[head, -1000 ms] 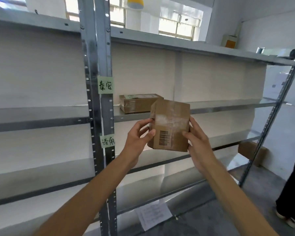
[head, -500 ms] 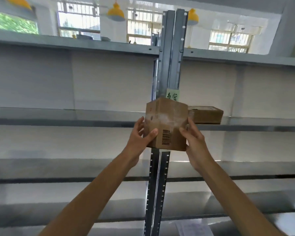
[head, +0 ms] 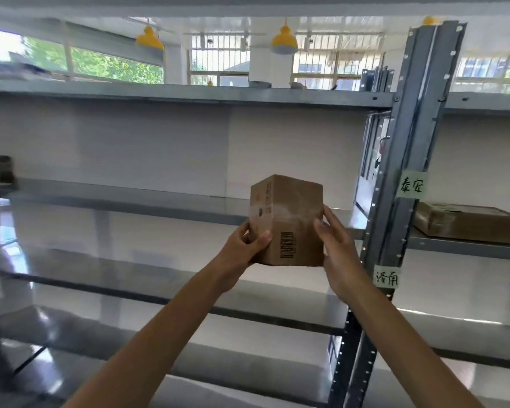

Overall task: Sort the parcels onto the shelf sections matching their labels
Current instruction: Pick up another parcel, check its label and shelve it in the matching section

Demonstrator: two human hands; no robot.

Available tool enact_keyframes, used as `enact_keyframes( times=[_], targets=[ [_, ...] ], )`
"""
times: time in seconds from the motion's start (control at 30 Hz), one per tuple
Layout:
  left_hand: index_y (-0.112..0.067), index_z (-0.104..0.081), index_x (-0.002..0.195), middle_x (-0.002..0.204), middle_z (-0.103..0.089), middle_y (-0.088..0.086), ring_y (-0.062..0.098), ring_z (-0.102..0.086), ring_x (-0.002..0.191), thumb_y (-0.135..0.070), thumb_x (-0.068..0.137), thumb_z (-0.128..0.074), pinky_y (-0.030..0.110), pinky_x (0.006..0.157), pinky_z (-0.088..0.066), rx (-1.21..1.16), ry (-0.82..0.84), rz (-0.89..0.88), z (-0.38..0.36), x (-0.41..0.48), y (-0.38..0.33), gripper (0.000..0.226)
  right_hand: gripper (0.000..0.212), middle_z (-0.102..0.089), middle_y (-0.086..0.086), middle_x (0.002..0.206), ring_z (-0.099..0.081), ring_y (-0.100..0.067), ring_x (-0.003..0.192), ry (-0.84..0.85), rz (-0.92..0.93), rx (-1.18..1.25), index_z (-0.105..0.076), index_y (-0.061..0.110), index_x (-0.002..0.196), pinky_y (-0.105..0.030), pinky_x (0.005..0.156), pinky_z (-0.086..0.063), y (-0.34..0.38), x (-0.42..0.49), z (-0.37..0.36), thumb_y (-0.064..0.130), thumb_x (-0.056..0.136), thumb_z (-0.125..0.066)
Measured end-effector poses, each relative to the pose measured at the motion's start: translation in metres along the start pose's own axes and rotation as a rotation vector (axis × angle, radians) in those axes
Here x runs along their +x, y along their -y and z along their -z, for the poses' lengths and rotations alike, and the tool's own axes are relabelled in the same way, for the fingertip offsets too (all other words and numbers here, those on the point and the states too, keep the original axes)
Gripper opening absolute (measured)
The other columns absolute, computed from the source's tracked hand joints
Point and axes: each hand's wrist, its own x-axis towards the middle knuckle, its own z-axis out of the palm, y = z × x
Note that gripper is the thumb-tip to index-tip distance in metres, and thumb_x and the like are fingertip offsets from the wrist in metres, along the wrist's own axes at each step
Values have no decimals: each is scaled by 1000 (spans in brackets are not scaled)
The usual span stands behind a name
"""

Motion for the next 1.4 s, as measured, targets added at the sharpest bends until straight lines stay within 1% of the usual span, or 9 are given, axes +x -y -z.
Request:
enact_keyframes(
  times=[0.23,0.4,0.5,0.6,0.8,0.93,1.1,1.3,1.4],
  targets=[
    [-23,-36,136,130,-54,3,21,-61,109,-44,69,-64,27,80,-58,49,-131,4,66,-17,1,76,43,-54,12,128,-54,-9,112,103,11,-65,-41,38,137,-48,103,-44,-24,8,-64,41,95,-43],
    [-22,-37,133,126,-53,1,18,-60,107,-47,63,-69,27,80,-56,141,-289,-28,95,-19,0,81,76,-43,7,133,-51,-13,115,193,45,-279,-20,34,143,-19,80,-50,-37,24,-110,52,79,-58],
    [-20,-37,131,118,-48,-5,10,-57,96,-39,72,-71,15,64,-54,229,-399,-60,107,-17,-2,71,110,-35,2,143,-48,-20,123,189,27,-381,-12,33,144,-39,95,-51,-51,43,-131,64,56,-71],
    [-20,-38,125,115,-47,-6,6,-56,89,-31,81,-68,13,58,-52,295,-448,-65,122,-12,-3,55,105,-35,0,143,-48,-21,123,203,-11,-363,-13,33,143,-43,94,-52,-63,61,-141,55,62,-76],
    [-18,-45,122,123,-53,2,18,-58,105,-32,91,-55,25,74,-56,266,-463,-84,151,8,-5,35,78,-45,2,132,-51,-18,112,240,-27,-267,-27,32,136,-30,82,-53,-71,92,-157,43,73,-73],
    [-13,-52,121,119,-55,6,23,-55,110,-28,100,-38,34,81,-54,197,-479,-92,165,33,-5,29,65,-47,7,120,-53,-17,106,249,-36,-237,-33,35,127,-33,80,-54,-71,119,-156,43,75,-71],
    [-19,-56,120,109,-63,1,18,-60,102,-29,101,-35,27,75,-51,154,-443,-147,175,69,-2,30,87,-50,5,135,-53,-20,118,295,12,-222,-35,41,137,-49,89,-54,-72,155,-148,60,58,-66],
    [-20,-54,122,111,-65,0,19,-60,107,-20,101,-36,38,84,-53,141,-425,-185,188,102,-2,28,70,-54,0,133,-55,-24,118,299,18,-77,-42,47,126,-47,81,-58,-80,185,-152,50,61,-67],
    [-30,-53,120,112,-64,-3,18,-59,110,-25,102,-31,42,91,-53,143,-389,-166,202,113,2,28,77,-55,-1,131,-56,-24,117,294,7,-30,-41,44,132,-49,81,-57,-88,192,-162,52,60,-66]
  ],
)
